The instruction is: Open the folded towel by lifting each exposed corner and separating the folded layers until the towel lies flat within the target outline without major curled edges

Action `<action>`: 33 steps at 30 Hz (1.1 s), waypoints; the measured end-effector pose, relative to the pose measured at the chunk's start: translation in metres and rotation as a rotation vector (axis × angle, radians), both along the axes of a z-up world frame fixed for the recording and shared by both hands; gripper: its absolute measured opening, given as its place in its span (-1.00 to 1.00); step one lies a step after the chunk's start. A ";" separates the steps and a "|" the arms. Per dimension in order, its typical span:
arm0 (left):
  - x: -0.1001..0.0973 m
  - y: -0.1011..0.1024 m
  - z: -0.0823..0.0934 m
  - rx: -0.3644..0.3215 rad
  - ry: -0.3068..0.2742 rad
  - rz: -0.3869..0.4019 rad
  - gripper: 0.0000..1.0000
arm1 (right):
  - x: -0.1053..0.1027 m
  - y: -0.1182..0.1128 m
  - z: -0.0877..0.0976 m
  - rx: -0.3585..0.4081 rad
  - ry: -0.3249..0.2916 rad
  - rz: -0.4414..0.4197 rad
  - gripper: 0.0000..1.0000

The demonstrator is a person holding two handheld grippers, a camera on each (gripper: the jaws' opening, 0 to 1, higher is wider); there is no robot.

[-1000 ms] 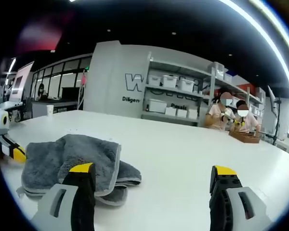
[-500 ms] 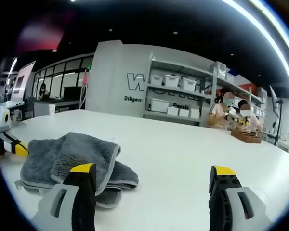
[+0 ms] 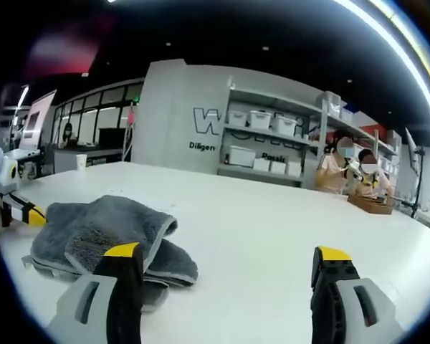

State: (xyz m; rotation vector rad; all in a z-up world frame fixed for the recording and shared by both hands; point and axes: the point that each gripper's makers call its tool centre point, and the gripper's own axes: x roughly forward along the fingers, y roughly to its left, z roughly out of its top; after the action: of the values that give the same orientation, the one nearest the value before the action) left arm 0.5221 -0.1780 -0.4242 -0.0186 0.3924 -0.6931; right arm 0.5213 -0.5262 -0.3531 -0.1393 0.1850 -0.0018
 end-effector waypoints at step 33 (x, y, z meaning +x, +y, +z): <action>0.027 0.035 -0.001 0.125 -0.084 0.111 -0.90 | 0.003 0.010 -0.006 0.004 0.026 0.036 0.91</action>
State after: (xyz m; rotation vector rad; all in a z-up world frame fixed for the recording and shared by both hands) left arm 0.5489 -0.1433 -0.4251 0.1060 0.3508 -0.5565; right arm 0.5242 -0.5165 -0.3590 -0.1387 0.2081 0.0358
